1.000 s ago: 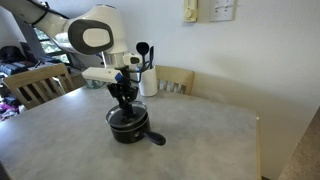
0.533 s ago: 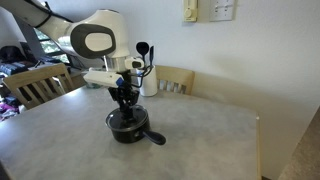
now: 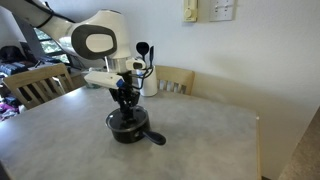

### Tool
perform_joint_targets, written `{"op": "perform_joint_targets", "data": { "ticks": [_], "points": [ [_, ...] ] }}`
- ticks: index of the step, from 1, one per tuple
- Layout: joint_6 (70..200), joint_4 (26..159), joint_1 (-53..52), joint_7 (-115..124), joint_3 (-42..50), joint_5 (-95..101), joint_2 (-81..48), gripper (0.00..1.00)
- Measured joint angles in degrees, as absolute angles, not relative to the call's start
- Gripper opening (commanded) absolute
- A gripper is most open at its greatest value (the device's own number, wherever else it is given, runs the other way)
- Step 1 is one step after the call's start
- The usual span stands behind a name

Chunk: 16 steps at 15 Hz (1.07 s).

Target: Place the lid on the pot

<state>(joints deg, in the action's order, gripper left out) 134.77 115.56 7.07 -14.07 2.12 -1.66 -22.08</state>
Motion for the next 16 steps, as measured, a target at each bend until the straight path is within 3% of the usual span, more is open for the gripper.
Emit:
{"op": "perform_joint_targets", "data": {
  "ticks": [16],
  "points": [
    [140.18, 114.79, 7.02, -12.61, 1.99, -2.37, -23.49, 0.16]
  ]
}}
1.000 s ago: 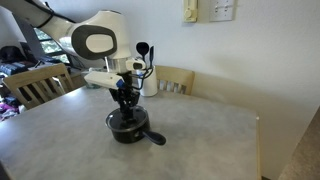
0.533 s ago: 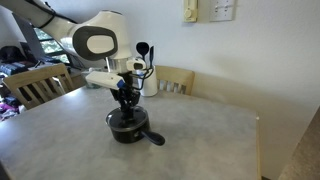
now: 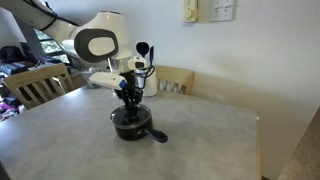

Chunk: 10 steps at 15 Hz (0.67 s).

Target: Place the lid on the pot

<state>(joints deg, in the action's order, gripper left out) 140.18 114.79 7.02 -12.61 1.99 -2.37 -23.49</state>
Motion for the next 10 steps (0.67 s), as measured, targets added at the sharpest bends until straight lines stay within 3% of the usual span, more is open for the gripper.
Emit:
{"op": "perform_joint_targets", "data": {
  "ticks": [7, 8, 9, 10],
  "points": [
    [142.78, 115.24, 6.98, -11.13, 1.99, -2.37, -23.96, 0.16],
    [142.84, 115.29, 6.97, -11.01, 1.99, -2.37, -24.00, 0.29],
    [142.87, 115.30, 6.94, -10.88, 1.99, -2.37, -24.05, 0.66],
    [142.87, 115.30, 6.94, -10.79, 1.99, -2.33, -24.05, 0.66]
  ]
}}
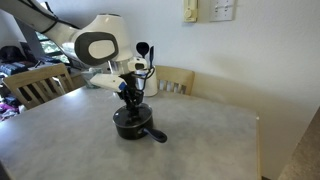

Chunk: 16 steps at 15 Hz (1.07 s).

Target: Place the lid on the pot

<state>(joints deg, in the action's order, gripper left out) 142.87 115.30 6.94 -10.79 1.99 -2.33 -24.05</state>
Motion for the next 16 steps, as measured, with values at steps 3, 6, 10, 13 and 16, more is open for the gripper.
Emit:
{"op": "perform_joint_targets", "data": {
  "ticks": [3, 6, 10, 13, 16],
  "points": [
    [142.30, 115.30, 6.57, -8.82, 2.47, -0.75, -24.25, 0.86],
    [140.54, 115.18, 5.69, -5.26, 3.37, 2.30, -24.19, 1.00],
    [137.26, 114.93, 4.40, -2.34, 3.82, 5.00, -22.20, 1.00],
    [133.03, 114.64, 3.78, -1.40, 3.82, 5.44, -19.48, 1.00],
    [125.99, 113.36, 3.59, -0.82, 3.81, 5.44, -17.80, 1.00]
  ]
}}
